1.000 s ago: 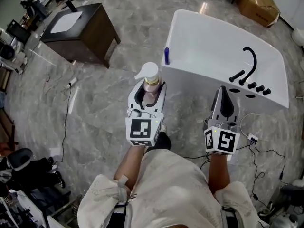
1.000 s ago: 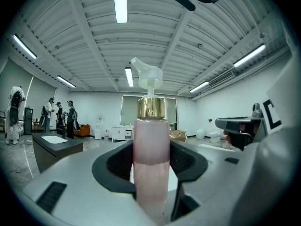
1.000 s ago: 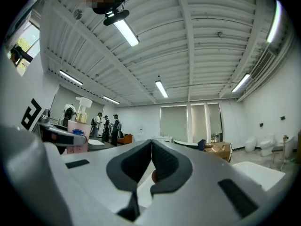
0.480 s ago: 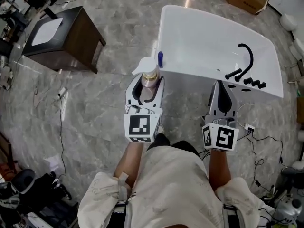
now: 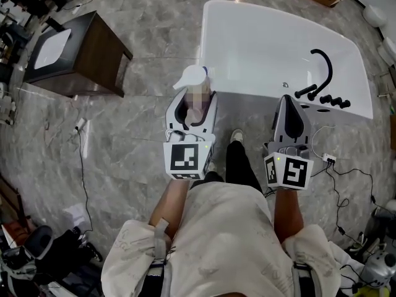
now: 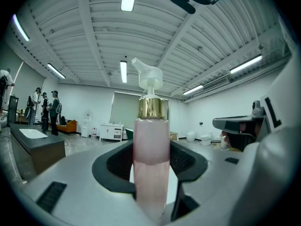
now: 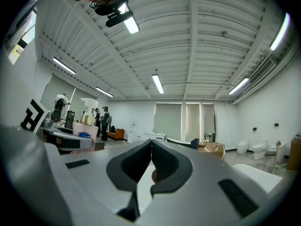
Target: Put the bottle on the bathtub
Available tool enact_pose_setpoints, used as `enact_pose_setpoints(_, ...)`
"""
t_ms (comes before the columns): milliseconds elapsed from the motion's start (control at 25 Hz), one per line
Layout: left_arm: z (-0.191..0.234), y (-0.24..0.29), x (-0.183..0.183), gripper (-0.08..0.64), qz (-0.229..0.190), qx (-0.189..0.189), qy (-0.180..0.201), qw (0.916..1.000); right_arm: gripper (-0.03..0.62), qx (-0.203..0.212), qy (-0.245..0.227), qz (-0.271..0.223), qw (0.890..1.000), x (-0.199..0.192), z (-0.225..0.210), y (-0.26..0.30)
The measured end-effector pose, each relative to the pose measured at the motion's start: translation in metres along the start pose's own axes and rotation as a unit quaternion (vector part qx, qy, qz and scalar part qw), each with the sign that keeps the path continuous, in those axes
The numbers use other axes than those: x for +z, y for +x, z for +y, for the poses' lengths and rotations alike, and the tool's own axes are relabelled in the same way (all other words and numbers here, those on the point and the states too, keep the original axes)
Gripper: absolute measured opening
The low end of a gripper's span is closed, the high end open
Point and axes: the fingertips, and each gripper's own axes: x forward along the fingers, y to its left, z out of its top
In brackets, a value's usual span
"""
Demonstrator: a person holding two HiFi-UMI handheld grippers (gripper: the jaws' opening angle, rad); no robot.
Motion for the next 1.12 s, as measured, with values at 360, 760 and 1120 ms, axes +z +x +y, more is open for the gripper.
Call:
enact_pose_setpoints(360, -0.018, 0.082, -0.042, 0.218, 0.040, -0.003, 0.009, 0.9992, -0.011, 0.019, 0.036, 0.049, 0.998, -0.059, -0.043, 0.065)
enact_pose_setpoints(760, -0.016, 0.165, -0.132, 0.218, 0.084, 0.007, 0.002, 0.9964, -0.011, 0.047, 0.054, 0.108, 0.992, -0.145, -0.064, 0.136)
enact_pose_setpoints(1120, -0.025, 0.202, -0.202, 0.219, 0.123, 0.017, -0.001, 0.9922, -0.011, 0.079, 0.065, 0.160, 0.982, -0.198, -0.072, 0.159)
